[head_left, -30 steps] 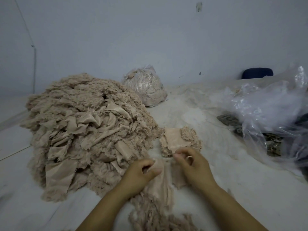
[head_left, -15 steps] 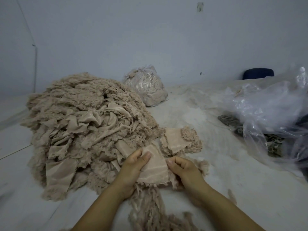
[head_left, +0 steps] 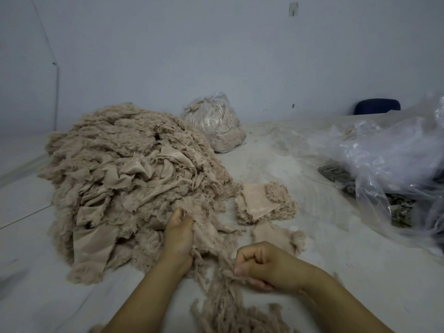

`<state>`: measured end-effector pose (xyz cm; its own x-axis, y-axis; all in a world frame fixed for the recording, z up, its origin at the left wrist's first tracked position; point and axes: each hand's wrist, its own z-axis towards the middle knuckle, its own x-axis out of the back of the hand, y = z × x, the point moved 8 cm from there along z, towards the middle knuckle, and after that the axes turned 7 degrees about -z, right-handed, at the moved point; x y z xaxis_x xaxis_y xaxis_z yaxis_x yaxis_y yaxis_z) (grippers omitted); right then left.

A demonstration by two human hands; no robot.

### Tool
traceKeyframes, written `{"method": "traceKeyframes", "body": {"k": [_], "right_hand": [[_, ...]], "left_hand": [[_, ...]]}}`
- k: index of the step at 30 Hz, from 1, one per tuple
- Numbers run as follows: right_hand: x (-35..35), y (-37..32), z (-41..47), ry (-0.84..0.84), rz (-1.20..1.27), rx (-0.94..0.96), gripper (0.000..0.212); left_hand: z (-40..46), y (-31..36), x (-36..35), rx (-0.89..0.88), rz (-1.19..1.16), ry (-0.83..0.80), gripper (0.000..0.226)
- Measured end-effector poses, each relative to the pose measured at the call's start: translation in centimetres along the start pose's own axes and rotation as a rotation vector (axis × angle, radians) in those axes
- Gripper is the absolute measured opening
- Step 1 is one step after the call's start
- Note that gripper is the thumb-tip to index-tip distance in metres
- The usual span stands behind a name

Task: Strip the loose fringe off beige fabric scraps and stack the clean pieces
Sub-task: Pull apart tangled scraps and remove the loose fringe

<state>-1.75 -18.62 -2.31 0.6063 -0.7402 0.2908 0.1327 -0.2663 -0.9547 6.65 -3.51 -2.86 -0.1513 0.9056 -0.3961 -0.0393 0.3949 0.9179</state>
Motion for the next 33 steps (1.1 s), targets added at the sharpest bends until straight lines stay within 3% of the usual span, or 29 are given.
{"method": "traceKeyframes", "body": {"k": [3,5,7,9,11,14,16,24,28,31,33], "right_hand": [[-0.3,0.7,-0.3,-0.077,-0.024,-0.034,0.020],[-0.7,1.0,-0.1,-0.081,-0.044,-0.044,0.014],[0.1,0.7,0.5,0.051,-0.155,-0.030,0.010],[2.1,0.0,0.5,0.324,-0.342,0.019,0.038],[3.9,-0.1,-0.4,0.570,-0.309,0.036,0.057],[4.4,0.0,-0.6,0.694,-0.279,0.072,0.039],[4.8,-0.1,-0.4,0.764,-0.258,0.113,0.030],[6.7,1.6,-1.5,1.004,0.061,0.073,0.028],[7.2,2.9,-1.9,1.053,0.457,0.004,0.026],[7.7,2.9,-2.6,1.118,0.374,-0.058,0.027],[7.9,2.6,-3.0,1.141,0.397,-0.046,0.026]], "left_hand": [[0.7,0.7,2.2,-0.030,-0.032,0.184,0.018],[0.4,1.6,2.0,-0.095,0.075,0.158,0.018],[-0.7,1.5,-0.2,-0.107,0.239,-0.031,0.021],[-2.3,0.4,-2.9,-0.088,0.352,-0.268,0.021],[-3.8,-0.5,-5.0,-0.083,0.390,-0.475,0.017],[-5.1,-1.6,-6.4,0.002,0.324,-0.658,0.014],[-4.9,-1.5,-6.2,0.006,0.307,-0.639,0.019],[-4.2,-1.3,-5.6,0.045,0.216,-0.577,0.016],[-4.5,-2.0,-5.6,0.090,0.186,-0.634,0.015],[-5.3,-2.2,-6.3,0.102,0.173,-0.685,0.019],[-4.9,-2.0,-6.0,0.098,0.141,-0.615,0.032]]}}
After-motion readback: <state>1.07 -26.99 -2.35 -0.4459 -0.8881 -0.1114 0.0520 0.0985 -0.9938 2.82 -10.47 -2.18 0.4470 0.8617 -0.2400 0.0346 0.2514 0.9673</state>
